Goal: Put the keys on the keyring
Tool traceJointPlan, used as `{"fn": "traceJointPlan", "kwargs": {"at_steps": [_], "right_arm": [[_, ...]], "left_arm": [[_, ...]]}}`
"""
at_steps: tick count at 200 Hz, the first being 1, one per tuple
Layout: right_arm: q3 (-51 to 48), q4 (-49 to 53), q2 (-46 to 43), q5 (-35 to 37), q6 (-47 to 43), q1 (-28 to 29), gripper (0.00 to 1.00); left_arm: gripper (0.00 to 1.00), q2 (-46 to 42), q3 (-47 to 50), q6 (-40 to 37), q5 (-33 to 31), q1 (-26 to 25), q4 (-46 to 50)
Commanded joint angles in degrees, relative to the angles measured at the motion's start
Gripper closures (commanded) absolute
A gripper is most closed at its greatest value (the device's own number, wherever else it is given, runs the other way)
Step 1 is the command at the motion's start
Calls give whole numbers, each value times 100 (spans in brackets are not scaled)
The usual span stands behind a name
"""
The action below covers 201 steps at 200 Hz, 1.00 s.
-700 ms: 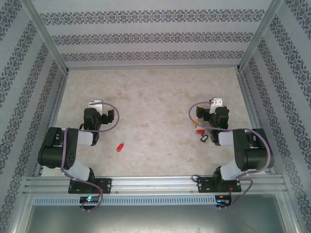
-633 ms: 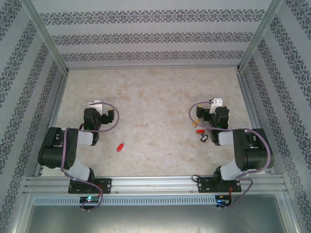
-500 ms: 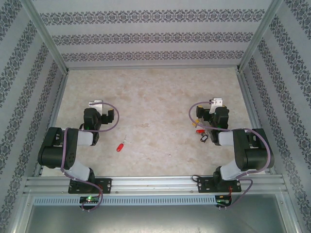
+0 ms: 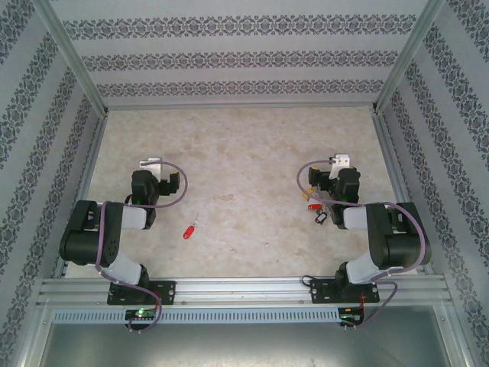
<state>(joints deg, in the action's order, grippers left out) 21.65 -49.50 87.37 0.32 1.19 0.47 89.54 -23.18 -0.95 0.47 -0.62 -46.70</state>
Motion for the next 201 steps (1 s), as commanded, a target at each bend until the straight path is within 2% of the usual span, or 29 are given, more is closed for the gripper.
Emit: {"fn": "traceJointPlan", "kwargs": {"at_steps": [1,16,31,44,56,63,70,81,87,95,102,108,113,123,137,150,161,175,190,201], "right_arm": [[95,-37,-158,235,154,-5,2],[86,208,-524,1327,369,121,2],[446,1661,-1197,2659,704,345,2],[911,3046,-1726,2776,1076,352,2],[1263,3937,-2058,2799,1528,370,2],[1416,4361,-2218,2790,1936,357,2],[1567,4889,-2367,2837,2717,340,2],[1850,6252,-2589,2781,4128,278,2],[1871,6641,-2699,2702,4605,237,2],[1727,6753,-2838,2548,5098,217,2],[1597,6912,-2936,2480,5669,217,2],[1528,7109,-3008,2461,6181,217,2],[1510,7298,-3047,2414,6503,217,2],[1583,7605,-3034,2298,6809,229,2],[1903,8108,-2816,2214,6853,365,2],[2260,8606,-2483,2050,6846,477,2],[2450,8742,-2194,1803,6766,593,3],[2655,8926,-1811,1503,6692,666,8],[2793,8987,-1493,1289,6541,684,15],[2870,8983,-1302,1046,6462,665,24]], "left_arm": [[1,-32,-107,130,94,89,20],[1,-56,-115,122,85,89,51],[1,-505,-235,95,5,51,615],[1,-1223,-294,140,-348,-39,1272],[1,-1962,-213,344,-348,-60,1546],[1,-2369,-188,515,-298,-61,1675],[1,-2743,-217,776,-295,-61,1909],[1,-3181,-450,1382,-485,-61,2640],[1,-3310,-586,1696,-723,-61,3007],[1,-3354,-703,2753,-1572,-56,3484],[1,-3348,-952,4035,-2424,-36,4588],[1,-3299,-1112,4444,-2739,35,5251],[1,-3245,-1131,4247,-2705,61,5280],[1,-3085,-1000,3561,-2312,62,4715],[1,-2784,-1046,3458,-1883,62,4483],[1,-2415,-1441,3720,-1769,62,5043],[1,-2067,-1883,3528,-1464,20,5672],[1,-1775,-2054,3285,-1359,-215,5746],[1,-1789,-1801,2737,-1400,-607,5116],[1,-1829,-1676,2394,-1488,-830,4776]]}}
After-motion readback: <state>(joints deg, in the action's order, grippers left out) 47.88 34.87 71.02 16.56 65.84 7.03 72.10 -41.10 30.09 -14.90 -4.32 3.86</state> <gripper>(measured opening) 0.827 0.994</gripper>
